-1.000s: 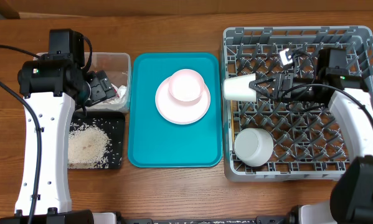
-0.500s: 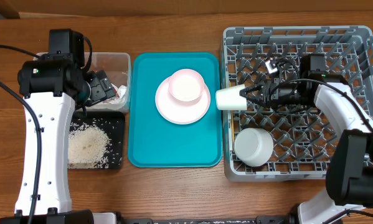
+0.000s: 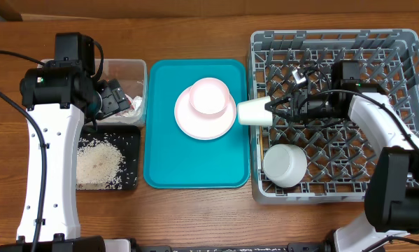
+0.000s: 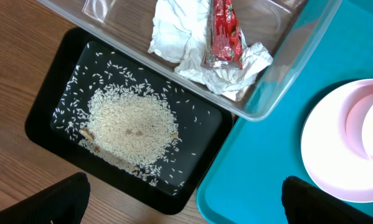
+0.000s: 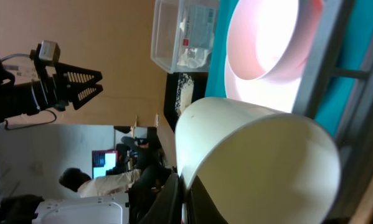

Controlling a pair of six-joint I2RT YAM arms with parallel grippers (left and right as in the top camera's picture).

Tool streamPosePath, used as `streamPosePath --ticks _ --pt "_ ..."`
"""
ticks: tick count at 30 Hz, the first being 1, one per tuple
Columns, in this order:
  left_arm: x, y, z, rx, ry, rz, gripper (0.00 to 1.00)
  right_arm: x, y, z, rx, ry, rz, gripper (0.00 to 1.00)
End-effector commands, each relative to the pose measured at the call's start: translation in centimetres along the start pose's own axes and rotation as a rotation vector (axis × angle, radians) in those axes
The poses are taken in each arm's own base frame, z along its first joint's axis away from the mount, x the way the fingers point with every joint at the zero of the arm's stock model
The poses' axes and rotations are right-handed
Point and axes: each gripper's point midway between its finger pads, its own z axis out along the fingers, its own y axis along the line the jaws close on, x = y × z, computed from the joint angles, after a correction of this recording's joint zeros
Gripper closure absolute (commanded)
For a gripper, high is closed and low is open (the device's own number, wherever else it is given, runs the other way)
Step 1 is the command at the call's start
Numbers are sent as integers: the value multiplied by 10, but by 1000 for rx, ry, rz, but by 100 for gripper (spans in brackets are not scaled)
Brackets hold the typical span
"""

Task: Sort waste into correct bins and load items into the dishwasher
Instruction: 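Set the cup upright in the rack and open the right gripper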

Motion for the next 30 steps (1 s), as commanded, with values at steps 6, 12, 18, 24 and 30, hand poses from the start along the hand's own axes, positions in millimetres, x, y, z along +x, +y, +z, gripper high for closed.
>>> streamPosePath --ticks 6,12,18,24,30 --pt "-3 0 -1 -3 -9 -4 0 11 -68 -20 389 17 66 86" --pt "-3 0 -1 -3 -9 -4 0 23 -85 -29 506 50 112 84" --pt "-3 0 -1 -3 -9 -4 0 31 -75 -37 545 57 108 83" --pt "-3 0 -1 -3 -9 -4 0 21 -46 -67 692 -11 18 81" --pt "-3 0 -1 -3 -9 -4 0 1 2 -103 874 -183 -50 82"
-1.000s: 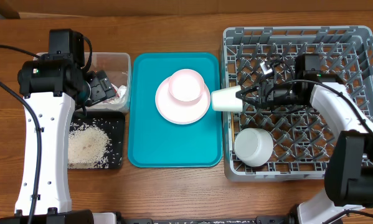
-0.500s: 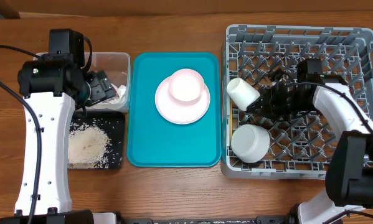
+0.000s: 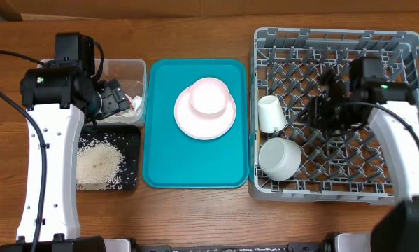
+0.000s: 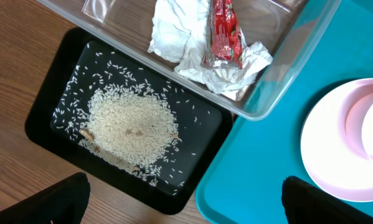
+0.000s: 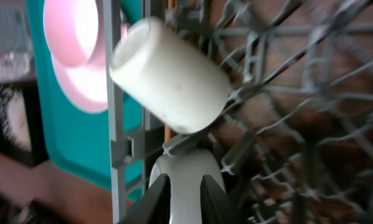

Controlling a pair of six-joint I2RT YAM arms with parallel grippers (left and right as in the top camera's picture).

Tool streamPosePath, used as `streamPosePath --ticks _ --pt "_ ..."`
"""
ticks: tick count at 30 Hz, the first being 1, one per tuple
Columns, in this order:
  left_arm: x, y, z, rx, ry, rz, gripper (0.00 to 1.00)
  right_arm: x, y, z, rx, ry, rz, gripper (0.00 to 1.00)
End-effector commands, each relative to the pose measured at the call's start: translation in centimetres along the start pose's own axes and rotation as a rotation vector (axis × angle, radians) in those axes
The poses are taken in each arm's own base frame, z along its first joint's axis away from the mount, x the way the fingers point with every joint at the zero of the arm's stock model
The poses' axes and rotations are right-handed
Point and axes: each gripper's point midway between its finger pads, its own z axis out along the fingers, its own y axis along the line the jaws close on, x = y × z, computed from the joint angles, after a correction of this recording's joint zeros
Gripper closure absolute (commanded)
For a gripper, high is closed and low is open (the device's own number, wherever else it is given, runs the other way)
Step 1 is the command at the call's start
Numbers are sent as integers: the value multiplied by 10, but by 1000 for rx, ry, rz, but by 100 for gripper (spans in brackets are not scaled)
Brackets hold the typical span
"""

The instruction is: Sort waste into correct bins and load items into the dishwasher

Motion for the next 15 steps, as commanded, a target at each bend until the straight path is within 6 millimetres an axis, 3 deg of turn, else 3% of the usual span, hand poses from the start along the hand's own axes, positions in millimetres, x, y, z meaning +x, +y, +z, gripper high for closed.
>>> streamPosePath --ticks 1,4,6,15 --pt "-3 0 -1 -3 -9 -4 0 -17 10 -33 101 -137 -23 83" --pt "-3 0 -1 -3 -9 -4 0 -22 31 -30 91 -167 -95 92" --pt "-3 0 -1 -3 -9 -4 0 -32 54 -12 116 -198 -175 96" --pt "-3 0 -1 -3 -9 -4 0 -55 71 46 226 -227 -257 96"
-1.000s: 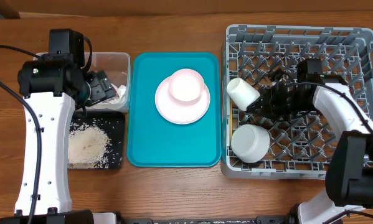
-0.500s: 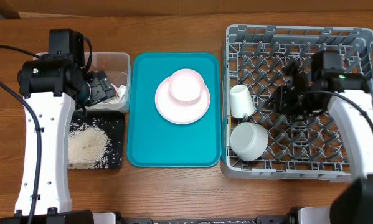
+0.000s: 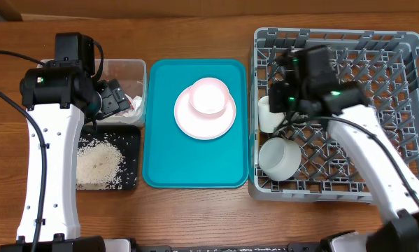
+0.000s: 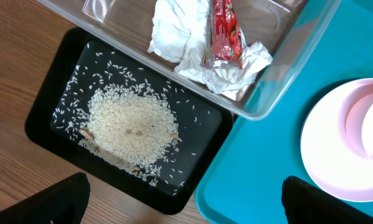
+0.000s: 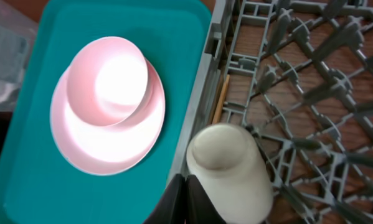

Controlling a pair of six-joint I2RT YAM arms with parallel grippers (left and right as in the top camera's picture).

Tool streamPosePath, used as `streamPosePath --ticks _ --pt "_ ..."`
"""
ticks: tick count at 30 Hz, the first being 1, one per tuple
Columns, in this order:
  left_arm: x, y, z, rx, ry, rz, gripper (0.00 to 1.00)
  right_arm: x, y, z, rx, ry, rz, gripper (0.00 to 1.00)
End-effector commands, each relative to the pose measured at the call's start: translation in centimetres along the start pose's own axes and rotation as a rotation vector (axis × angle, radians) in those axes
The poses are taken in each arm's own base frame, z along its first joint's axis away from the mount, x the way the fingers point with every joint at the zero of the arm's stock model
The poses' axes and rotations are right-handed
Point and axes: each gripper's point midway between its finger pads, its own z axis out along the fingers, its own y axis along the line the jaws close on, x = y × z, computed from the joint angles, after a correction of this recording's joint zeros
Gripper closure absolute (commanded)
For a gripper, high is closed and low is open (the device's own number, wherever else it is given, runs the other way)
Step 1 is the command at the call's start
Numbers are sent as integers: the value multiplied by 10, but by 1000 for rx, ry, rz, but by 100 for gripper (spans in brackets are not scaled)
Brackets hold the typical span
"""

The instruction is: Sort waste into correct bins and load items into the dishwasher

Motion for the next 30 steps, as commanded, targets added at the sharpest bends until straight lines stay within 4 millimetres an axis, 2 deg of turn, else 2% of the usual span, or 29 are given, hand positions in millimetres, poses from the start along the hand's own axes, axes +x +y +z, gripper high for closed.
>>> streamPosePath --ticks 1,5,8,11,17,19,22,30 --pt "-3 0 -1 -3 -9 -4 0 -5 -9 20 72 4 12 96" --pt "-3 0 -1 -3 -9 -4 0 5 -15 44 83 58 18 95" --pt "-3 0 -1 -3 -9 -4 0 15 -21 51 97 107 29 96" --pt "-3 0 -1 -3 -9 -4 0 28 -27 45 118 158 43 96" --pt "-3 0 -1 -3 -9 -4 0 50 -28 19 137 233 53 96" --pt "-3 0 -1 -3 -9 -4 0 54 -34 11 181 242 76 96" --pt "-3 0 -1 -3 -9 -4 0 55 -46 4 257 234 111 96" --pt "-3 0 -1 -3 -9 -4 0 48 -41 1 247 215 102 89"
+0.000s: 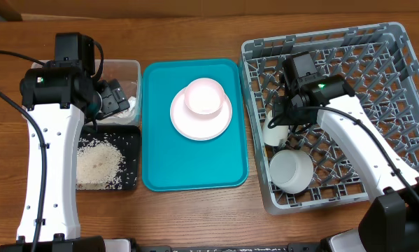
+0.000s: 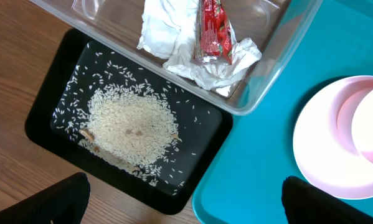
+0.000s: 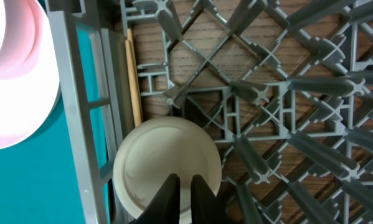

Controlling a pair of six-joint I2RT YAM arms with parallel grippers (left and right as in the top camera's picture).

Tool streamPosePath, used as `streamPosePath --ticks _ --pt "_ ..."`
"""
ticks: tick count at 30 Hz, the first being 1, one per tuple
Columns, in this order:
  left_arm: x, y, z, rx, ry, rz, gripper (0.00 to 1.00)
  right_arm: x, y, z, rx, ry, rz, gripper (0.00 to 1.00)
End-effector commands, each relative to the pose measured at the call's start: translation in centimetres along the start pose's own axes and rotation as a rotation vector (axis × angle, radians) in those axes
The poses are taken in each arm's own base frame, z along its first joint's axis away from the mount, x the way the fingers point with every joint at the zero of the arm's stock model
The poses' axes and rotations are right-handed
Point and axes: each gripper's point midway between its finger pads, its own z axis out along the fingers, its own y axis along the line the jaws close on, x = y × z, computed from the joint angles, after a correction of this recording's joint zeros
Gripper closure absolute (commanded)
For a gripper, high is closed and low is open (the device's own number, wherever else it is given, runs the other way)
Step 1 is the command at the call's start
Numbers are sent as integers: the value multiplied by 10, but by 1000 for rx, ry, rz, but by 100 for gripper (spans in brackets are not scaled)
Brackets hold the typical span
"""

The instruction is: Sort waste into correct bins and load items into the dishwasher

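Note:
A grey dish rack [image 1: 377,42] sits skewed at the right. Inside it an upturned white cup [image 1: 273,134] stands beside a white bowl [image 1: 291,170]. My right gripper [image 1: 282,124] is over the cup; in the right wrist view its fingers [image 3: 169,190] are shut against the cup's base [image 3: 146,158]. A pink bowl [image 1: 202,96] rests on a pink plate [image 1: 188,122] on the teal tray [image 1: 195,168]. My left gripper [image 1: 112,98] hangs open over the bins, holding nothing, its fingertips [image 2: 68,199] at the frame's lower corners.
A clear bin [image 1: 125,70] at the left holds a crumpled napkin [image 2: 161,25] and a red packet [image 2: 212,31]. In front of it lies a black tray [image 1: 129,136] with rice [image 2: 130,127]. A thin wooden stick [image 3: 133,81] lies along the rack wall [image 3: 74,74].
The rack has turned and sits skewed, its cup and bowl lower in the overhead view. The teal tray and clear bin have shifted slightly left. My right gripper now presses the cup's base.
My right gripper held the white cup sideways at the rack's left edge. Then the cup stood in the rack and the gripper was away to its right. After that the gripper hung above the cup, and now it bears on the cup in a turned rack. The left arm stayed still.

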Motion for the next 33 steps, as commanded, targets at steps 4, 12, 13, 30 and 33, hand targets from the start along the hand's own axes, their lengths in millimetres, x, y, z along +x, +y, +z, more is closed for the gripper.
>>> streamPosePath --ticks 4,12,13,30,33 --pt "-3 0 -1 -3 -9 -4 0 -10 16 -31 -82 -32 -39 83" --pt "-3 0 -1 -3 -9 -4 0 43 38 -52 -206 204 -27 77" --pt "-3 0 -1 -3 -9 -4 0 54 38 -52 -195 250 -8 76" --pt "-3 0 -1 -3 -9 -4 0 117 68 3 -142 358 -62 65" --pt "-3 0 -1 -3 -9 -4 0 118 69 10 -137 346 -59 67"
